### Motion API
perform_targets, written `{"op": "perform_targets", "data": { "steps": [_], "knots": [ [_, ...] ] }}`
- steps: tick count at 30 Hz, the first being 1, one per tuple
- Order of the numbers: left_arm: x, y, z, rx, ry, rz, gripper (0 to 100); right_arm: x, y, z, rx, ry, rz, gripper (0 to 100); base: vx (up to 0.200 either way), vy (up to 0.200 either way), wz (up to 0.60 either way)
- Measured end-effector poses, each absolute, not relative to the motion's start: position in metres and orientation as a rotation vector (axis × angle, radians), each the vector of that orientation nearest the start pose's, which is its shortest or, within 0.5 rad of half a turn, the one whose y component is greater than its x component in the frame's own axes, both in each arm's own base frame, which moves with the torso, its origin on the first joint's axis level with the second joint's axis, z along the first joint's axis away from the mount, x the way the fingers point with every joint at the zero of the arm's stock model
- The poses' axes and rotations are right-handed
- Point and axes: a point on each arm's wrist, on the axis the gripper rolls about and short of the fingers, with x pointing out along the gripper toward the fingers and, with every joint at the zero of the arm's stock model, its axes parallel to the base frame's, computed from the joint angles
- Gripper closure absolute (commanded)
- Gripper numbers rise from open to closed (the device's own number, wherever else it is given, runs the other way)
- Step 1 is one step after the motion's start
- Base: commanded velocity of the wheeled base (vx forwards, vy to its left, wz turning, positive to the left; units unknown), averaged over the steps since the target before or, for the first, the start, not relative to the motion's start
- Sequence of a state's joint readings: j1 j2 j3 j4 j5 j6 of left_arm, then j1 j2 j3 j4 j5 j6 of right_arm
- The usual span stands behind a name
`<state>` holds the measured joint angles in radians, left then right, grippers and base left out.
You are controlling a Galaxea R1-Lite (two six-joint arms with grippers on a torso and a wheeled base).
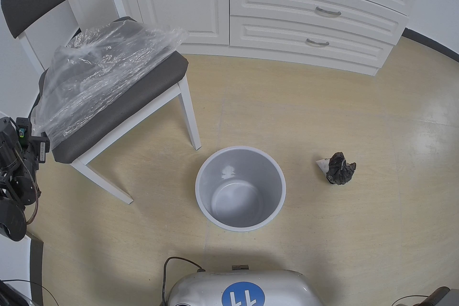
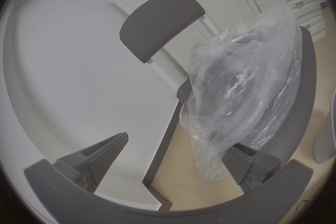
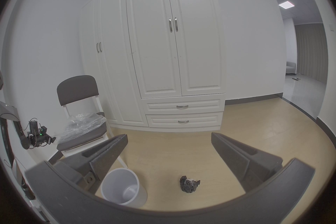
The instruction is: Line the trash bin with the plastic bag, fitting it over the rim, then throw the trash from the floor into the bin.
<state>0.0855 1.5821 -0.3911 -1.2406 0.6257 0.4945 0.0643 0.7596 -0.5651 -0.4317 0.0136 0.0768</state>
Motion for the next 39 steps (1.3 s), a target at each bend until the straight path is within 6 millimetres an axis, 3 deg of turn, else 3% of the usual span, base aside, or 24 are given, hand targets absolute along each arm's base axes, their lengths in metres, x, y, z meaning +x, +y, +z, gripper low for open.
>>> {"op": "perform_targets", "data": {
  "steps": [3, 4, 20, 31, 35, 39],
  "knots": [
    [0.234, 0.033, 0.169, 0.461, 0.138, 0.719, 0, 0.068, 0.005, 0.271, 0.082, -0.235, 0.087, 0, 0.000, 0.000, 0.00],
    [0.234, 0.032, 0.168, 0.462, 0.140, 0.718, 100, 0.068, 0.005, 0.271, 0.082, -0.234, 0.087, 0, 0.000, 0.000, 0.00],
    [0.233, 0.032, 0.169, 0.451, 0.106, 0.724, 100, 0.068, 0.005, 0.270, 0.081, -0.231, 0.087, 0, 0.000, 0.000, 0.00],
    [0.229, 0.025, 0.180, 0.401, -0.026, 0.692, 100, 0.073, 0.010, 0.271, 0.095, -0.216, 0.134, 0, 0.000, 0.000, 0.00],
    [0.227, 0.018, 0.186, 0.368, -0.074, 0.646, 100, 0.083, 0.015, 0.276, 0.126, -0.226, 0.124, 0, 0.000, 0.000, 0.00],
    [0.227, 0.004, 0.194, 0.310, -0.140, 0.558, 100, 0.107, 0.024, 0.283, 0.172, -0.266, 0.089, 0, 0.000, 0.000, 0.00]
  ]
}}
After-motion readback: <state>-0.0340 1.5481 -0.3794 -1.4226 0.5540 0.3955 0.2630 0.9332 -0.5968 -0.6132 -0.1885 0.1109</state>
